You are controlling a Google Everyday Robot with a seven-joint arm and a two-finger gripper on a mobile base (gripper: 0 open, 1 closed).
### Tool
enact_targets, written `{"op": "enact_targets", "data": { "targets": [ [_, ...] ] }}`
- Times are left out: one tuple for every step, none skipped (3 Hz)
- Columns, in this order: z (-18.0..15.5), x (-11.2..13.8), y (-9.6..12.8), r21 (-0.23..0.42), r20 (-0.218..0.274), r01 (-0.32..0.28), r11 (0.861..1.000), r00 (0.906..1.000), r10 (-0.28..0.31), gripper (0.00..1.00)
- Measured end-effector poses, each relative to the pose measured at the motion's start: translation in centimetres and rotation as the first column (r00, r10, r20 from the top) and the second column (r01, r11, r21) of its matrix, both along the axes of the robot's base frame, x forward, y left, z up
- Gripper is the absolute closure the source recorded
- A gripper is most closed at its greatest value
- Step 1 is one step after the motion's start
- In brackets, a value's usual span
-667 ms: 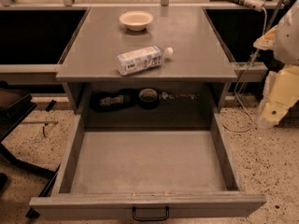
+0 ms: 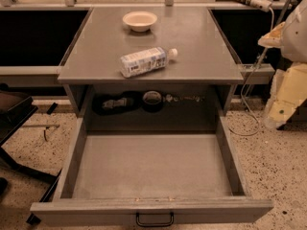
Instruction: Place blue plastic bottle into top drawer
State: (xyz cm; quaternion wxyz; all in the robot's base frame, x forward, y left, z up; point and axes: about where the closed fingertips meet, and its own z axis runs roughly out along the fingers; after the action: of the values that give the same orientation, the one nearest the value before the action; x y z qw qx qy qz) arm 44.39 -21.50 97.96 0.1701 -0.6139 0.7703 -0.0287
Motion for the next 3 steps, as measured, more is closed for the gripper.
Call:
{"op": "enact_targets", "data": {
  "targets": [
    [0.0, 3.3, -0.7, 0.004, 0.007, -0.046, 0.999, 0.9989, 0.046, 0.0],
    [-0.2, 8.8, -1.0, 0.006, 0.019, -0.094, 0.996, 0.9954, 0.094, 0.0],
    [-1.2, 15.5, -0.7, 0.044, 0.052, -0.119, 0.992, 0.9918, 0.117, 0.0]
  ]
}}
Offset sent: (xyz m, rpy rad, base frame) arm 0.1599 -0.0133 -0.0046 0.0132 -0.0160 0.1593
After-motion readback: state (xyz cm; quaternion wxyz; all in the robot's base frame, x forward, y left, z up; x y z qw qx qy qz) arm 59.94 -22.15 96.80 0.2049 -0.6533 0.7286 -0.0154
